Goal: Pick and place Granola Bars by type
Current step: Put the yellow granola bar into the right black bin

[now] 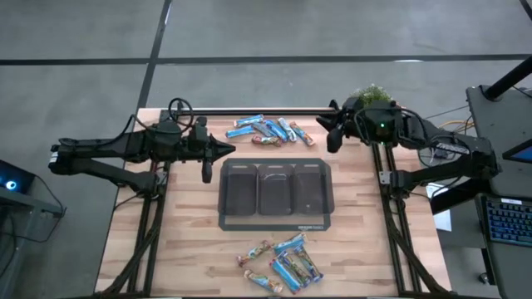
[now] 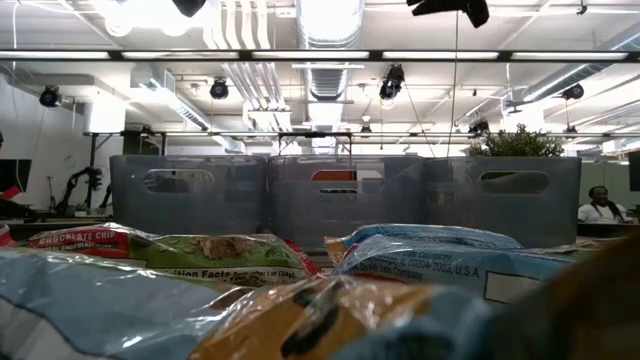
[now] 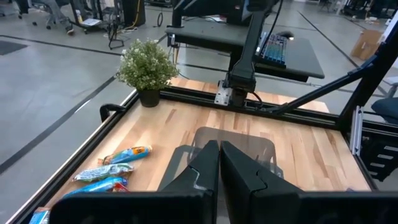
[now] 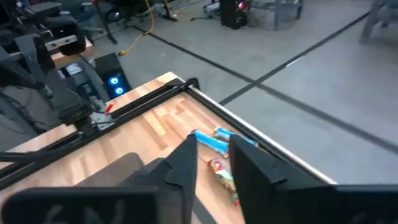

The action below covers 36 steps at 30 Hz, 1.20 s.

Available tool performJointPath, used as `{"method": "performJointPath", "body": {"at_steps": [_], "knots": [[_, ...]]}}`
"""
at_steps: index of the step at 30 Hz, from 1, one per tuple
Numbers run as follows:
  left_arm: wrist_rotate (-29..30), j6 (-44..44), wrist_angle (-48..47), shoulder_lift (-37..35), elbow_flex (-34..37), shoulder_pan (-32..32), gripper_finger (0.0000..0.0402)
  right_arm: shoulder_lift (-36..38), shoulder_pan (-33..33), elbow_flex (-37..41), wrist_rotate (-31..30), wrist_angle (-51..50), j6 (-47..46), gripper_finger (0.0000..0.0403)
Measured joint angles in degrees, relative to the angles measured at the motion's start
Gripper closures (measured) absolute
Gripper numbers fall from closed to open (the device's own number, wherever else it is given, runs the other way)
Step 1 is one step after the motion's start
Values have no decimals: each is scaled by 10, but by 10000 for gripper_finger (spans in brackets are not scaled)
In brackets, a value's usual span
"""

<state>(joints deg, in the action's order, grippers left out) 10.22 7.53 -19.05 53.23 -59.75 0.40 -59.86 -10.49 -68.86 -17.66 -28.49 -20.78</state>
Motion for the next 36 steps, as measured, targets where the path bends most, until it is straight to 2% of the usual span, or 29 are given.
{"method": "performJointPath", "body": {"at_steps": [7, 13, 24, 36], "knots": [[2, 0, 1, -1, -1, 0, 402, -32, -72, -3, 87, 0, 1, 216], [2, 0, 2, -5, -3, 0, 402, -91, -134, -29, 144, -12, 31, 176], [2, 1, 1, -10, -1, 0, 402, -205, -212, -115, 150, -138, 92, 163], [2, 2, 0, -10, 0, 0, 402, -328, -267, -132, 198, -155, 123, 164]]}}
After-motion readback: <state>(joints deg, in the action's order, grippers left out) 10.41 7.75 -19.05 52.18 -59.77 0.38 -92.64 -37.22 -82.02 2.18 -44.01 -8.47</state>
